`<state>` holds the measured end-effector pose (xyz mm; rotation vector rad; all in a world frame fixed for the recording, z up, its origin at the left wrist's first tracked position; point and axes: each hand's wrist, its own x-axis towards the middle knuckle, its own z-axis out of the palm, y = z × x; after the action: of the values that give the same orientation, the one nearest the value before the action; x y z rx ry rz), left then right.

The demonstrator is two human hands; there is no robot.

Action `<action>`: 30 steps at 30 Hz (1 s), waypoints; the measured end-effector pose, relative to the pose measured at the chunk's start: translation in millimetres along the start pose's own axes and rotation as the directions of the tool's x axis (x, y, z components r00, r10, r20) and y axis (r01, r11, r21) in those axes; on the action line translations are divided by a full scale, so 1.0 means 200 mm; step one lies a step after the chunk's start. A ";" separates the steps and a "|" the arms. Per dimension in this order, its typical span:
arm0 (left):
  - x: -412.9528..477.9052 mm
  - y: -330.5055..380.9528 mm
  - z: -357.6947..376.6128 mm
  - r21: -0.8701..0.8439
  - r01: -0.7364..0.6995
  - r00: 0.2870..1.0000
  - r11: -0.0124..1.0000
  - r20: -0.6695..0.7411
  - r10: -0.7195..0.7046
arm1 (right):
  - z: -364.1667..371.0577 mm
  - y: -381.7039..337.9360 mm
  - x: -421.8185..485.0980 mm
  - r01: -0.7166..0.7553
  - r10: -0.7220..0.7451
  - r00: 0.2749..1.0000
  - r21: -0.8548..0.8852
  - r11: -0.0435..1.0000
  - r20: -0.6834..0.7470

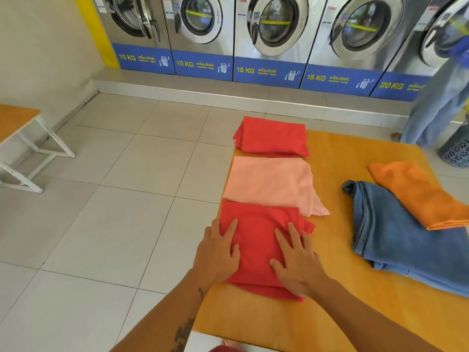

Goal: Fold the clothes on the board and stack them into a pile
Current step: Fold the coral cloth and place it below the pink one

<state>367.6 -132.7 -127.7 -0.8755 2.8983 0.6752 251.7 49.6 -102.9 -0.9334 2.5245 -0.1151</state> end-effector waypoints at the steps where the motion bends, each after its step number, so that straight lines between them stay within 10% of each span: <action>1: 0.00 0.00 0.01 0.021 -0.001 1.000 1.000 -0.016 0.002 | -0.01 0.01 0.01 0.007 -0.007 1.000 -0.018 1.000 0.012; 19: 0.38 0.76 -0.21 -0.287 -0.363 0.929 0.886 -0.183 0.322 | -0.54 0.63 -0.10 -0.141 0.295 0.931 0.531 0.836 -0.216; 30: 0.58 1.63 0.16 -0.216 -0.515 0.847 0.829 0.018 0.531 | -0.68 1.54 -0.13 -0.238 0.685 0.724 0.901 0.364 -0.086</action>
<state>93.3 64.0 -45.2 -0.0240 3.0402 1.0258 26.0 293.7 -40.4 0.3321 2.4673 -1.4100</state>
